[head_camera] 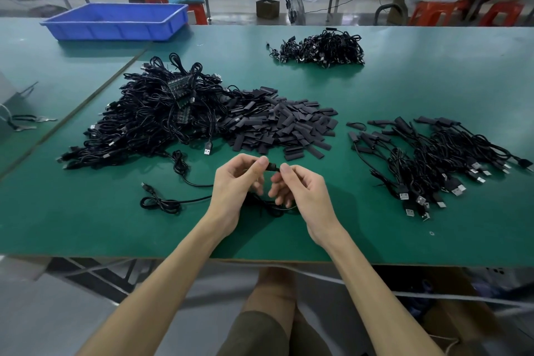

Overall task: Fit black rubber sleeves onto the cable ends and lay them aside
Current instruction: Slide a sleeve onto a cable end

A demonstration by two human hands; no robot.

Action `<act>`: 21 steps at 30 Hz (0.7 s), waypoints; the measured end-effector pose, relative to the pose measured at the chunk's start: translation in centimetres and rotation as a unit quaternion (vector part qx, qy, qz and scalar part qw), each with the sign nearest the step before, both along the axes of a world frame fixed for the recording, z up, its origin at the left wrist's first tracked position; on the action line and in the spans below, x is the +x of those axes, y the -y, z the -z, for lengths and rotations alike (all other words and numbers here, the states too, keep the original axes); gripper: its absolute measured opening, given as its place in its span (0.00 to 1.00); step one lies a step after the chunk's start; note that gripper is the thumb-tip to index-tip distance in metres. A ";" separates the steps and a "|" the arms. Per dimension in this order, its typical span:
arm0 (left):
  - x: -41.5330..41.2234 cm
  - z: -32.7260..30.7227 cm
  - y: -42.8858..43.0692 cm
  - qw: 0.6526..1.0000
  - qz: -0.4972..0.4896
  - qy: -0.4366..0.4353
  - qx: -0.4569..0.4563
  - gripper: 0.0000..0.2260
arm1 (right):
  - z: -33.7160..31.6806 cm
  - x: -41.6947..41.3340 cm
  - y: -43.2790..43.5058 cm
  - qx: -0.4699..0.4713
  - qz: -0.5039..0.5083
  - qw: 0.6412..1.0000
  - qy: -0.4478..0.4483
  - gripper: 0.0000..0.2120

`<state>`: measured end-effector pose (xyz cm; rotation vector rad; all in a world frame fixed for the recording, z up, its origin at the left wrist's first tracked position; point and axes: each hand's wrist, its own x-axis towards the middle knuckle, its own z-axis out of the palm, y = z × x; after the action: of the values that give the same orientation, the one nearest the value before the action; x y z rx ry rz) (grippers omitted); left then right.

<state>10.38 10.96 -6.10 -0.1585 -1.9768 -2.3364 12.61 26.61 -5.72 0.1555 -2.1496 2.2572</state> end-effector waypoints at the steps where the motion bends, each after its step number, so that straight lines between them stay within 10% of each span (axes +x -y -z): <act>1: 0.0 0.1 0.1 1.000 0.003 0.005 0.002 0.10 | 0.0 0.0 0.0 0.004 -0.001 1.000 -0.002 0.15; 21: 0.6 -0.2 -0.4 0.996 0.048 -0.050 -0.063 0.07 | -0.4 0.2 0.1 -0.020 0.020 1.000 0.012 0.21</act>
<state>10.99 11.39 -5.94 -0.3798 -2.1113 -2.2111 12.80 26.48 -5.34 0.0842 -2.0974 2.2899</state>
